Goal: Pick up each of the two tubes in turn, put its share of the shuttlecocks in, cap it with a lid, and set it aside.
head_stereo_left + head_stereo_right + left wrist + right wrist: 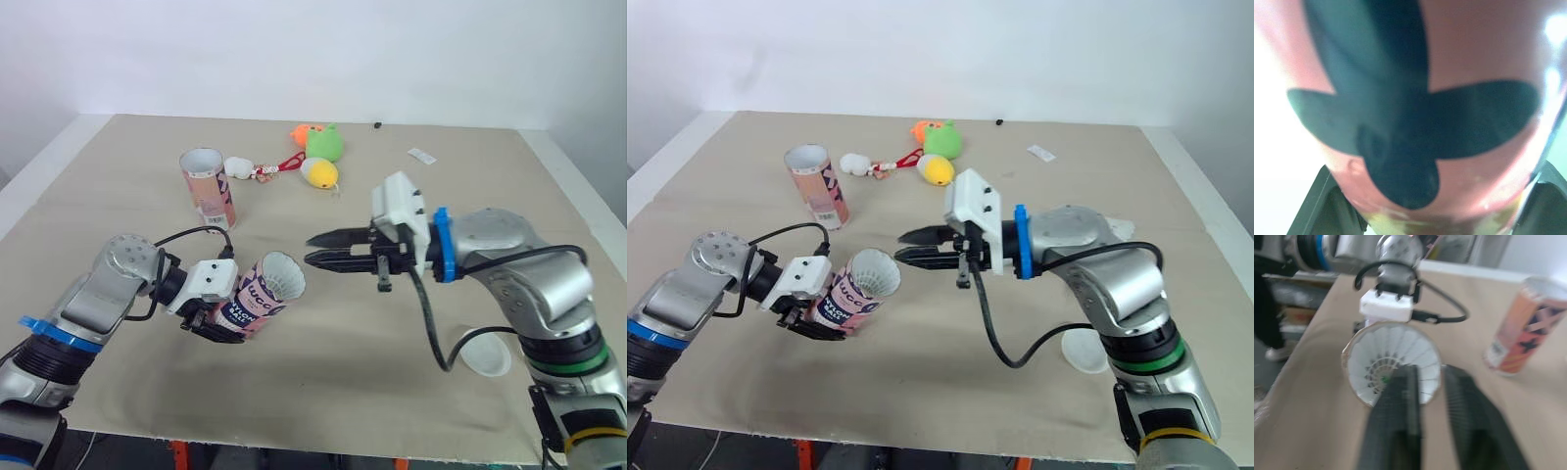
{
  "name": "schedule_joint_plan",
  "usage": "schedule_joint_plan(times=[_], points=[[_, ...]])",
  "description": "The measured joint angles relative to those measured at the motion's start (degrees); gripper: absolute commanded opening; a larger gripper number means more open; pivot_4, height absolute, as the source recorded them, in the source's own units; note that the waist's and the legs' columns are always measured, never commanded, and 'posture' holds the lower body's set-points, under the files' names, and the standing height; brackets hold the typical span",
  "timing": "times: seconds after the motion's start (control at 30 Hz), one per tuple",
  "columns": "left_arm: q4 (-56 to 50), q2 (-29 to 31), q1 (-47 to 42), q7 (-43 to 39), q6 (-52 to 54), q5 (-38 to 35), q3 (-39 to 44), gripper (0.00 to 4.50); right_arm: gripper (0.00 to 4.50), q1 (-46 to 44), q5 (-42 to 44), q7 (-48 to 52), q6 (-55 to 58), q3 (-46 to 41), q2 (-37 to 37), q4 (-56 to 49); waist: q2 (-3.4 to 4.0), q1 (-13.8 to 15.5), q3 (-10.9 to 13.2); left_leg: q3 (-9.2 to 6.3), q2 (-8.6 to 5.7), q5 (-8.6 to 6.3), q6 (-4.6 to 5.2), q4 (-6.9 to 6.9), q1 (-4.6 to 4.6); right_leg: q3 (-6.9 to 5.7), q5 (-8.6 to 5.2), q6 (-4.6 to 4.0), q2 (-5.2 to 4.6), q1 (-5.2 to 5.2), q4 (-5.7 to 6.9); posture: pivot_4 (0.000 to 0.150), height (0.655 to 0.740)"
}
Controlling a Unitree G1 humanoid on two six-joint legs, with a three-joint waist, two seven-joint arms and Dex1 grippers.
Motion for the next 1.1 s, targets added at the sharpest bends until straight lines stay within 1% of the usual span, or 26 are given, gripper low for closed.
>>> schedule_joint_plan(times=[0.03,0.13,0.27,0.37,0.43,0.53,0.77,0.93,1.1], points=[[0.2,0.0,-0.3,-0.1,-0.2,0.0,-0.2,2.86,0.07,-1.7,-0.6,1.9,-0.5,1.4,0.2,0.9,0.00,0.0,0.0,0.00,0.00,0.00,0.00,0.00,0.00,0.00,0.00,0.00,0.00,0.00,0.00,0.150,0.7323],[0.5,0.0,-0.5,-0.1,-0.7,0.1,-0.3,2.86,0.07,-3.2,-1.1,4.3,-0.8,2.8,0.3,1.6,0.00,0.0,0.0,-0.03,0.00,0.00,0.00,0.00,-0.01,-0.03,0.00,0.00,-0.01,0.00,0.00,0.150,0.7323],[1.1,-0.2,-1.3,-0.4,-1.3,0.5,-0.9,2.86,0.07,-8.8,-6.2,12.1,-2.1,11.4,0.3,7.1,0.02,0.0,0.0,-0.04,0.00,0.00,0.00,0.04,0.00,-0.06,0.00,-0.01,-0.01,0.01,0.02,0.150,0.7323],[2.0,-0.5,-2.0,-0.8,-1.4,0.9,-1.3,2.86,0.07,-12.5,-9.4,15.3,-4.2,14.2,2.2,11.7,0.05,0.0,0.0,-0.07,0.00,0.02,-0.02,0.05,0.03,-0.10,0.03,-0.03,0.00,0.03,0.04,0.150,0.7323],[2.2,-0.6,-2.2,-1.0,-1.4,1.0,-1.3,2.86,0.07,-16.0,-12.3,17.3,-5.6,17.5,5.4,16.7,0.10,-0.1,0.0,-0.03,0.01,0.03,-0.03,0.05,0.07,-0.07,0.06,-0.08,0.01,0.02,0.08,0.150,0.7323],[2.5,-1.2,-2.2,-0.9,-1.5,1.1,-1.3,2.86,0.07,-18.7,-15.4,19.5,-7.0,21.0,9.8,22.0,0.11,0.1,0.0,-0.13,0.00,0.08,-0.08,0.05,0.03,-0.17,0.06,-0.10,0.01,0.03,0.10,0.150,0.7323],[2.6,-1.5,-2.0,-0.9,-1.9,1.0,-0.9,2.86,0.07,-21.3,-19.3,23.8,-9.2,22.1,14.7,28.3,0.11,0.3,0.0,-0.24,-0.13,0.08,-0.08,0.07,-0.02,-0.27,0.09,-0.03,-0.17,0.04,0.10,0.150,0.7323],[2.5,-1.6,-1.1,-0.8,-1.9,0.9,0.1,2.86,0.07,-21.2,-19.4,24.0,-6.4,20.2,17.2,29.4,0.11,0.1,0.0,-0.39,-0.11,0.08,-0.09,0.07,-0.02,-0.41,0.09,-0.11,-0.15,0.05,0.15,0.150,0.7323],[2.1,-2.1,-0.4,-0.3,-1.8,0.6,1.0,2.86,0.07,-20.4,-18.0,24.4,-4.4,17.8,17.0,29.4,0.14,0.2,0.0,-0.55,-0.16,0.09,-0.11,0.07,-0.14,-0.59,0.08,-0.13,-0.22,0.03,0.13,0.150,0.7323]])
